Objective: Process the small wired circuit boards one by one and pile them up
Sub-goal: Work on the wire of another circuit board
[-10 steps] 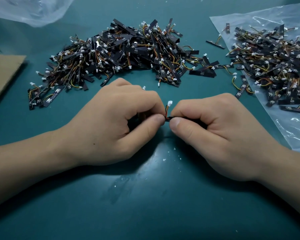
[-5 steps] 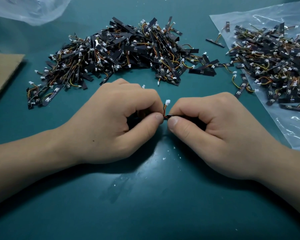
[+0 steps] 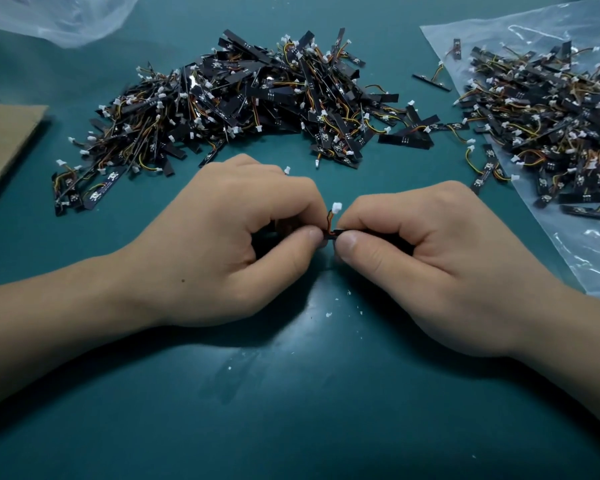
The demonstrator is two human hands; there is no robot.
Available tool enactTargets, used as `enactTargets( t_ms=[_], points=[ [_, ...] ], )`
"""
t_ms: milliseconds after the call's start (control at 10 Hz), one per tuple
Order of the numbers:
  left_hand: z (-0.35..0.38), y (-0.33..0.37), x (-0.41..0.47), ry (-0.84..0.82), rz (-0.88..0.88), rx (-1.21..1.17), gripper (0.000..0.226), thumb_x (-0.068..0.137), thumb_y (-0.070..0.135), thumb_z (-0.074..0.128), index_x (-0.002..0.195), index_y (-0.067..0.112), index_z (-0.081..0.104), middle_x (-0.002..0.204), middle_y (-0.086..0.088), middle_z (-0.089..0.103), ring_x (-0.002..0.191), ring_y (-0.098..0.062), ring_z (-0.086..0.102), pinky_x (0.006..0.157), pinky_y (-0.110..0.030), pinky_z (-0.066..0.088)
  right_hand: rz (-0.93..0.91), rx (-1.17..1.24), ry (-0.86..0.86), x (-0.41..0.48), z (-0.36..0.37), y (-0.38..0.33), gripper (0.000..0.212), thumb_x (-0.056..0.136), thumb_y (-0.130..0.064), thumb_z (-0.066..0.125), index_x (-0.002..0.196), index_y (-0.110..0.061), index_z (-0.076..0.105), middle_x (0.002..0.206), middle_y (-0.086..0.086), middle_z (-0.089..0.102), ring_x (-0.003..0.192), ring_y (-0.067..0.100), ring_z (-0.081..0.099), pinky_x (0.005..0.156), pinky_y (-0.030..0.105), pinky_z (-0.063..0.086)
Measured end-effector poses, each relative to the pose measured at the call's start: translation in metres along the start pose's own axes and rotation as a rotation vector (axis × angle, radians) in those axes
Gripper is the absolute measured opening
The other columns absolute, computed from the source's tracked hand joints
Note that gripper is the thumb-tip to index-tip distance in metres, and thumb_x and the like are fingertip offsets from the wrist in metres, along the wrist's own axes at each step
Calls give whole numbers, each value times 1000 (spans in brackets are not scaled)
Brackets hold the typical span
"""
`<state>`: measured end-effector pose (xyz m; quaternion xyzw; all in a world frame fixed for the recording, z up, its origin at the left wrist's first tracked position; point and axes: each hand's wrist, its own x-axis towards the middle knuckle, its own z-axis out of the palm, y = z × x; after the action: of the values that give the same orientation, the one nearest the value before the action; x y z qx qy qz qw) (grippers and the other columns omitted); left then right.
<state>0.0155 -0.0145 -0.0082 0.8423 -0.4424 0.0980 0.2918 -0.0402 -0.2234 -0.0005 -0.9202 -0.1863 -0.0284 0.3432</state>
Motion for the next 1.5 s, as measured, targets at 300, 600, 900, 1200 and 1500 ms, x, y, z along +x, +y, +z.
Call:
enactTargets(
  t_ms=[300, 600, 900, 1200, 1500],
  points=[
    [1, 2, 1, 35, -10, -38, 35, 91, 24, 48, 88, -3, 69, 78, -15, 68, 69, -35, 61, 69, -61, 53, 5, 23, 14, -1, 0, 0, 23, 97, -39, 53, 77, -28, 59, 59, -6, 51, 62, 21, 51, 57, 41, 43],
    [2, 0, -1, 48, -32, -61, 37, 91, 27, 46, 95, -3, 69, 83, -13, 71, 72, -32, 63, 71, -58, 55, 10, 31, 13, -1, 0, 1, 21, 99, -39, 52, 80, -33, 58, 65, -3, 59, 65, 19, 56, 60, 43, 47],
    [1, 3, 2, 50, -51, -99, 34, 92, 28, 45, 98, 3, 68, 83, -14, 72, 72, -32, 64, 71, -58, 55, 30, 35, 34, 1, 0, 0, 20, 97, -38, 52, 80, -31, 58, 64, -2, 60, 64, 19, 57, 60, 43, 47],
    [0, 5, 3, 59, -81, -121, 17, 94, 35, 42, 106, 23, 48, 88, -8, 71, 77, -25, 62, 74, -56, 54, 23, 62, 21, 0, 0, 1, 29, 98, -35, 52, 70, -27, 54, 62, 2, 55, 61, 23, 52, 57, 43, 44],
    [2, 4, 1, 68, -91, -123, 20, 96, 35, 42, 109, 21, 48, 90, -8, 71, 78, -26, 63, 75, -56, 54, 10, 47, 13, -1, -1, 3, 31, 99, -37, 53, 71, -23, 56, 60, 1, 51, 60, 24, 50, 55, 43, 42]
  ],
)
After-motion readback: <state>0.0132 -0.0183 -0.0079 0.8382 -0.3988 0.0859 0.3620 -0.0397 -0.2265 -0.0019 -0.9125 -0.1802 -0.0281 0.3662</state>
